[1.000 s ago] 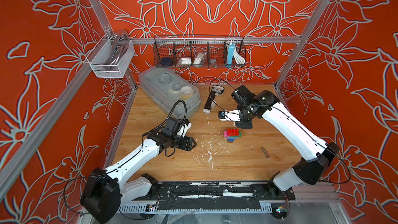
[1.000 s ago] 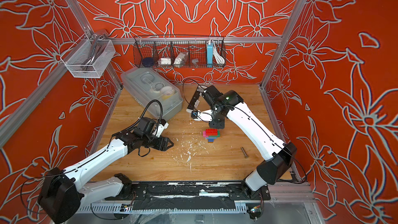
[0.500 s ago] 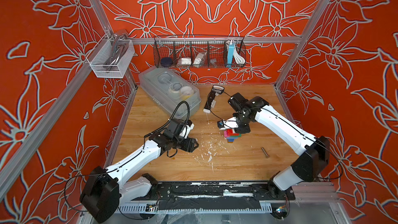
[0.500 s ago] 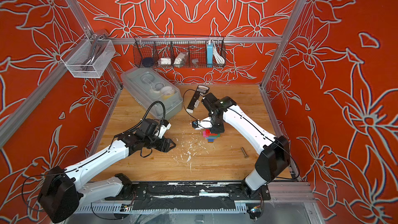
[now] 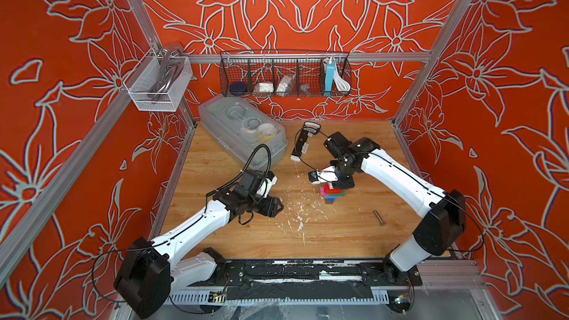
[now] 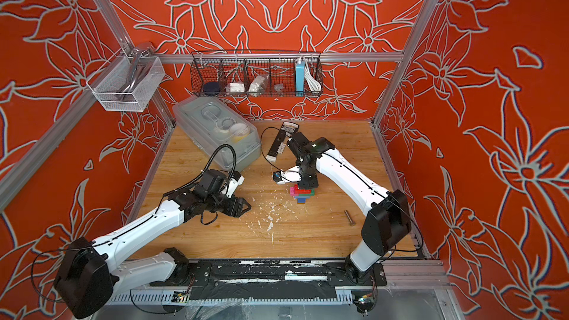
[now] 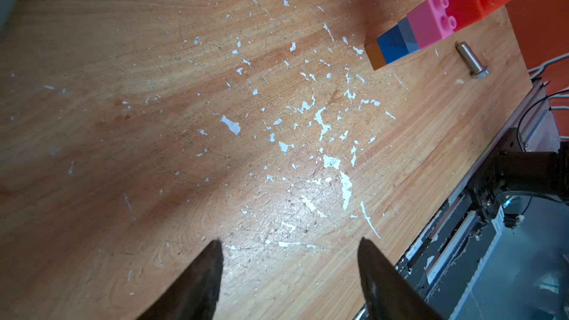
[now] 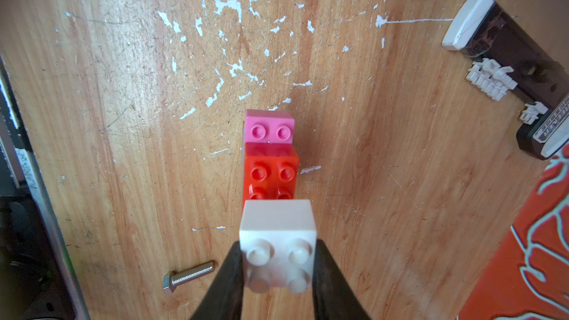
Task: Assemble a spoon with lego
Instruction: Assemble the lego brick with the lego brick.
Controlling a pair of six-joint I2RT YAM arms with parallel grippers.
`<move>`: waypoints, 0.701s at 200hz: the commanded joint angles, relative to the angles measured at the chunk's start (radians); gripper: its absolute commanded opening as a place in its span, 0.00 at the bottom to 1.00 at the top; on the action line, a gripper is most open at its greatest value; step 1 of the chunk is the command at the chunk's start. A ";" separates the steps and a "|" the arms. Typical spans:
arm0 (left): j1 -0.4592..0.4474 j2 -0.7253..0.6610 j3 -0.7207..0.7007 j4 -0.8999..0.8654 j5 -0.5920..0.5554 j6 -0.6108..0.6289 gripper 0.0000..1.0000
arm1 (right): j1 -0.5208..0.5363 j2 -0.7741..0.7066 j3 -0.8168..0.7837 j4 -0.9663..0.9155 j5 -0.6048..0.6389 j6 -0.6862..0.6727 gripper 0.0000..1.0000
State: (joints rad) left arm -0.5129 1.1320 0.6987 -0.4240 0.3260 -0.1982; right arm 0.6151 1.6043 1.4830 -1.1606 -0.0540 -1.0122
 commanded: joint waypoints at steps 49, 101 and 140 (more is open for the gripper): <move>-0.011 -0.007 0.007 -0.007 -0.015 0.019 0.69 | -0.007 0.005 -0.028 -0.004 -0.002 -0.005 0.00; -0.013 -0.008 0.010 -0.013 -0.019 0.021 0.69 | -0.012 0.022 -0.026 -0.001 0.003 0.007 0.00; -0.013 -0.010 0.009 -0.013 -0.021 0.020 0.69 | -0.015 0.022 -0.031 -0.001 0.003 0.013 0.00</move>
State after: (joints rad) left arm -0.5186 1.1320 0.6987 -0.4255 0.3111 -0.1978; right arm 0.6067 1.6184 1.4700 -1.1500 -0.0525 -1.0100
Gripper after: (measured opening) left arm 0.690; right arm 0.336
